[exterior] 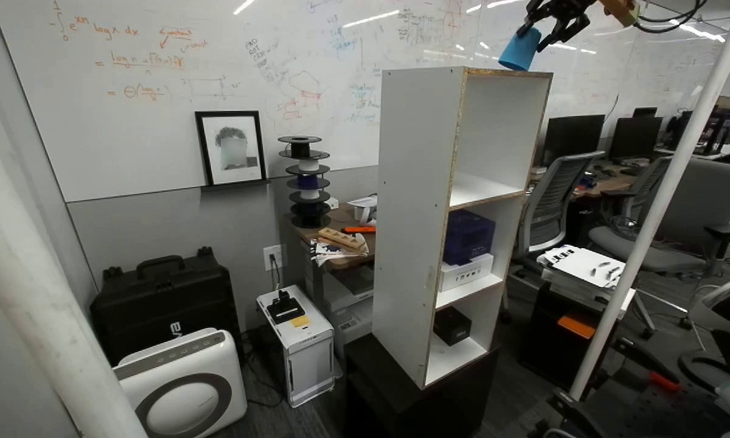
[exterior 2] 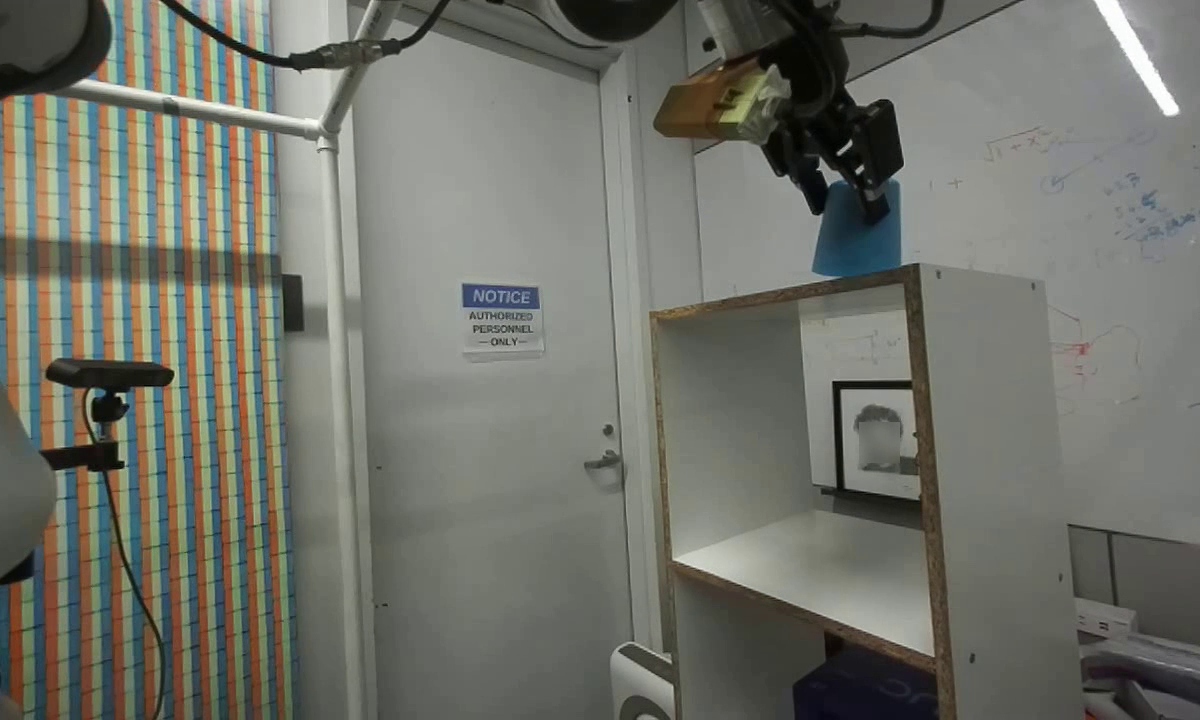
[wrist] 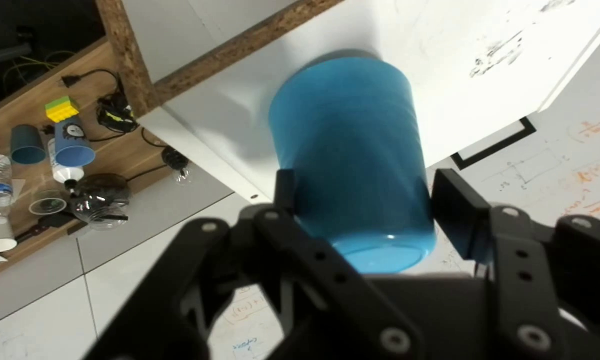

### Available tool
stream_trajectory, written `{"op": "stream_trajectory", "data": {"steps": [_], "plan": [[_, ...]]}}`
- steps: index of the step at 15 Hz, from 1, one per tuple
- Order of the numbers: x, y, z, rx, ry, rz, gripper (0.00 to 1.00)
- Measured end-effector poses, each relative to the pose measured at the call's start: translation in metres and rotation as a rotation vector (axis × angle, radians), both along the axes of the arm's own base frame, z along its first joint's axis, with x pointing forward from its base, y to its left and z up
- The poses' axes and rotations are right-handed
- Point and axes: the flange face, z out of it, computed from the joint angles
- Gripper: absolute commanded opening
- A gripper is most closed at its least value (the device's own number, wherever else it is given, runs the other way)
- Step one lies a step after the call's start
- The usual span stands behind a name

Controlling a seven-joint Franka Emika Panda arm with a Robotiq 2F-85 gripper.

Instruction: Remove the cup from the top shelf and put it on the top of the cabinet

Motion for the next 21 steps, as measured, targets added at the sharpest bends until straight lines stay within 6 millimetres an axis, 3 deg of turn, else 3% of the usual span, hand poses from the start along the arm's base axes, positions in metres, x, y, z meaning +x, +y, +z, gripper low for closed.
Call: {"op": "stream_trajectory", "data": {"steps": [1, 2, 4, 9, 13, 16, 21], "plan": [[0.003, 0.003, 0.000, -0.005, 0.006, -0.003, 0.43], [0.005, 0.005, 0.001, -0.008, 0.010, -0.005, 0.92], [0.009, 0.008, 0.000, -0.009, 0.020, -0.013, 0.99], [0.022, 0.008, -0.029, 0.001, 0.093, -0.037, 1.00], [0.019, 0.010, -0.030, 0.003, 0.100, -0.034, 1.00], [0.002, 0.019, -0.015, -0.009, 0.082, -0.017, 1.00], [-0.050, 0.048, -0.008, -0.024, 0.178, 0.090, 1.00]]}}
